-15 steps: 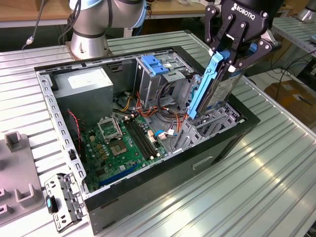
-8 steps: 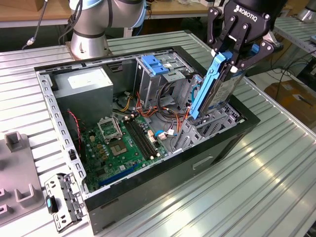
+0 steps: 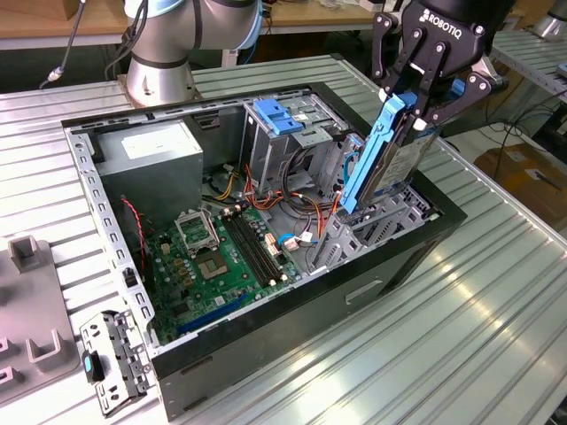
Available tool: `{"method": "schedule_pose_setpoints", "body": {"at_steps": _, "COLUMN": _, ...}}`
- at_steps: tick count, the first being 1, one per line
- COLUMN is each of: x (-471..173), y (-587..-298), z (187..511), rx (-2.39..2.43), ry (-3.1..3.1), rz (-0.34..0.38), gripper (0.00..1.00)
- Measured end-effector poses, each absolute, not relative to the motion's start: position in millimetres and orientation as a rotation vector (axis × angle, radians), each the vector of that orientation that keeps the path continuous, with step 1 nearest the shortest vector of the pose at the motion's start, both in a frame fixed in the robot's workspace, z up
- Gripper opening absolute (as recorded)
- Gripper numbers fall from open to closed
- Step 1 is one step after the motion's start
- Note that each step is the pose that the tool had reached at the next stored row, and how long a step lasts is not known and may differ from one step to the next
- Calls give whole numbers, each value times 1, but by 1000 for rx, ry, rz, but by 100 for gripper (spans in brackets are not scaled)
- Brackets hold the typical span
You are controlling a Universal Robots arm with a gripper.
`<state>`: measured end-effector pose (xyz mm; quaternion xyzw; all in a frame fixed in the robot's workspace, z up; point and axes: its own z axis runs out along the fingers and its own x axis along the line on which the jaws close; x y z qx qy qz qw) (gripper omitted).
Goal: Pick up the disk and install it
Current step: 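Insert the disk into the insertion slot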
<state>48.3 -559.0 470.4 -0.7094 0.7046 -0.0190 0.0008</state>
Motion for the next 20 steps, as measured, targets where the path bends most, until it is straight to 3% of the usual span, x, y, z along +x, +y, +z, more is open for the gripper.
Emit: {"method": "schedule_pose_setpoints", "body": {"at_steps": 20, "x": 53, "y": -558, "z": 451, "rx": -2199, "ry": 2243, "rz": -58, "gripper": 37}}
